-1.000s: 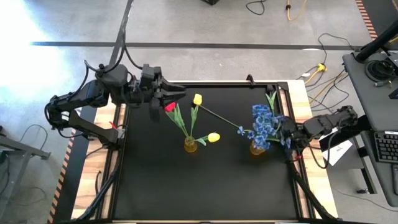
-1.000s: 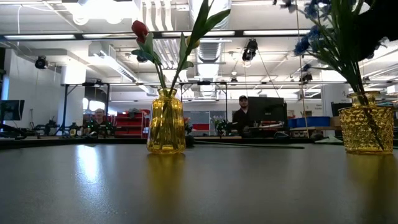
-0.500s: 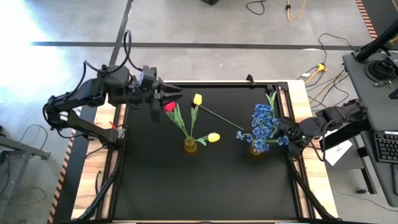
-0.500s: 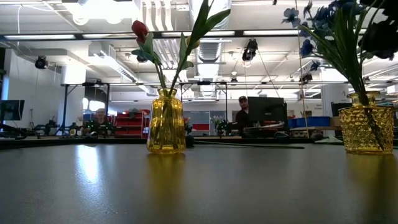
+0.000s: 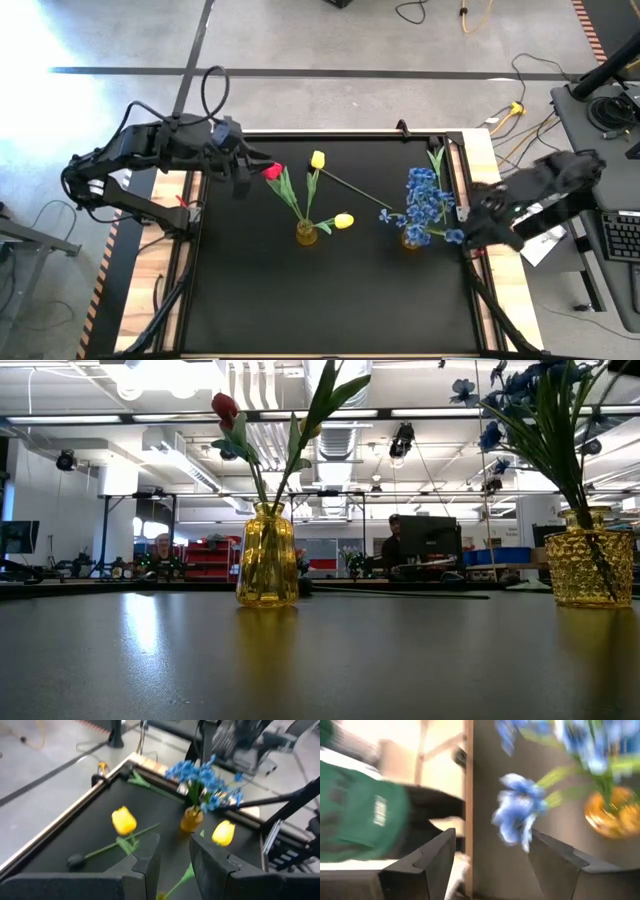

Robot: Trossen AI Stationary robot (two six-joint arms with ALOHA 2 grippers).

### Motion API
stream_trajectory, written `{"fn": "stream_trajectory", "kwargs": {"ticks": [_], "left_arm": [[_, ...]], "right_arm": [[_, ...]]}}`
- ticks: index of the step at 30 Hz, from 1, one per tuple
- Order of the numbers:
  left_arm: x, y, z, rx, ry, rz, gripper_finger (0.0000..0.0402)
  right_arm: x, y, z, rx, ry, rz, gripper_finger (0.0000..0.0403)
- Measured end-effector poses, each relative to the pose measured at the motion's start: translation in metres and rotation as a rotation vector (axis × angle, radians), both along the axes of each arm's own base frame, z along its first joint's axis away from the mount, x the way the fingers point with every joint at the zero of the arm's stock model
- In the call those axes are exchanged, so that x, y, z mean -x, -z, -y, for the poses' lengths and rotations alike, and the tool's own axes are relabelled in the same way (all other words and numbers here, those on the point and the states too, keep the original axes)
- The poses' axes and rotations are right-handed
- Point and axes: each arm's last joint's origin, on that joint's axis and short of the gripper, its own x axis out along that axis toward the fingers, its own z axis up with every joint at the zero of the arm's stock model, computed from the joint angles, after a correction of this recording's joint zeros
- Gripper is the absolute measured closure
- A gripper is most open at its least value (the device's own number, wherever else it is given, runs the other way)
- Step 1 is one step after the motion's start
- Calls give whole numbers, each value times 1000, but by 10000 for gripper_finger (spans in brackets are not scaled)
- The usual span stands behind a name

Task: Sort flowers into vase by color
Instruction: Put the right black flower into the right yellow vase

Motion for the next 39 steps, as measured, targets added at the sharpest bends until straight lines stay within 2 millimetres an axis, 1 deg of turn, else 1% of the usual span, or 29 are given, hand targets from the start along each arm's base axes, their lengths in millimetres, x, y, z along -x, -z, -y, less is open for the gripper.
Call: {"fn": "stream_trajectory", "kwargs": {"ticks": [2,4,6,8,11,14,18,21,23,25,29,30,33,39], "left_arm": [[0,3,0,-3,-5,-20,310],[-1,3,0,-16,-6,-24,310],[-3,4,0,-37,2,-32,310],[-5,5,-1,-51,9,-42,310],[-8,6,-1,-55,12,-53,310],[-9,8,-1,-72,21,-66,310],[-9,8,-1,-99,36,-78,310],[-9,8,-1,-115,44,-82,310],[-11,9,-1,-137,56,-90,310],[-13,10,-1,-155,66,-99,310],[-14,11,-1,-167,73,-106,310],[-14,11,-1,-167,73,-106,310],[-13,11,-1,-167,73,-108,310],[-13,11,-1,-171,76,-114,310]], "right_arm": [[2,-20,1,-42,41,73,172],[1,-38,4,-41,130,198,172],[-4,-54,8,5,295,354,172],[-8,-62,14,81,504,454,172],[-16,-60,20,217,784,456,172],[-25,-52,23,315,942,396,172],[-63,-42,25,396,1080,290,172],[-85,-34,37,418,1140,207,172],[-100,-29,49,411,1154,152,172],[-111,-24,65,403,1178,97,172],[-117,-12,106,395,1234,-23,172],[-116,-9,116,386,1241,-58,172],[-106,-6,145,345,1272,-108,172],[-84,17,193,304,1288,-331,172]]}}
